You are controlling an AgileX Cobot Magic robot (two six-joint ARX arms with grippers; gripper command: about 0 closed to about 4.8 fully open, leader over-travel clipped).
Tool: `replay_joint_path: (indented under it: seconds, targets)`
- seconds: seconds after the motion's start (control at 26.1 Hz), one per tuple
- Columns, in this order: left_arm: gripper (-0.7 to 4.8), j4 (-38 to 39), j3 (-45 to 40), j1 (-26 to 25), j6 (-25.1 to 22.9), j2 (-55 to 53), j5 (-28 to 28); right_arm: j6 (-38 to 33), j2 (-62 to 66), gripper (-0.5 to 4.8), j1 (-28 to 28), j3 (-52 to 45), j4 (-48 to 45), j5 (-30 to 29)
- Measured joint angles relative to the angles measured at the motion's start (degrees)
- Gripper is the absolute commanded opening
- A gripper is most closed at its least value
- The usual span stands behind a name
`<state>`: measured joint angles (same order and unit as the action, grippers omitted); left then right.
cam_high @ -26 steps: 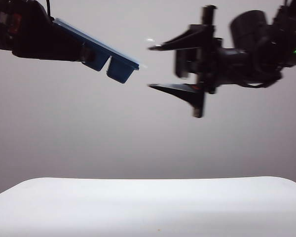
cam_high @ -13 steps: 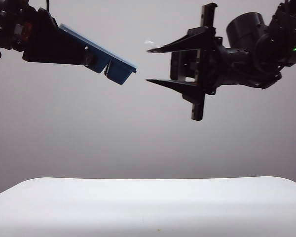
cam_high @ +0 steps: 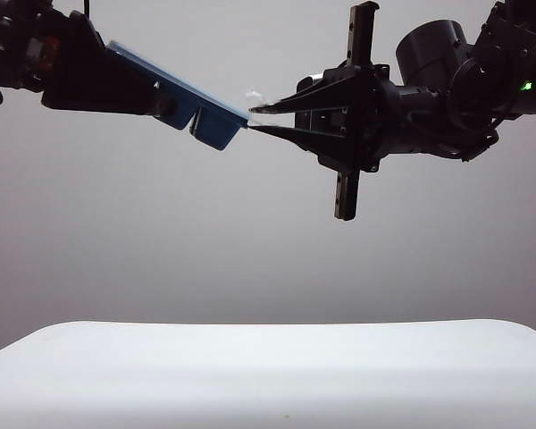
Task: Pick up the ice cube tray, remove its lid, and then place both the tray and the lid back on the table.
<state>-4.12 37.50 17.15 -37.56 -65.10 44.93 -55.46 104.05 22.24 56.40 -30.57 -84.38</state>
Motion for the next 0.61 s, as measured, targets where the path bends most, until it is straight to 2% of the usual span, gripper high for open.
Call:
replay_joint_path:
  seconds: [0.08,0.19,0.61]
  targets:
    - [2.13,0.13,-0.02,0.0,0.17,-0.02,-0.09,-0.13,0.0,0.14,0.22,0.02,0.02,0.33]
    - [2.13,0.04,-0.02,-0.22,0.63,-0.02,-0.2,-0.17,0.0,-0.05,0.07,-0.15,0.02,0.15]
    - [2.13,0.17,0.09,-0.39,1.2,-1.22,0.92,-0.31,0.11,-0.05,-0.11,0.98,0.7,0.31]
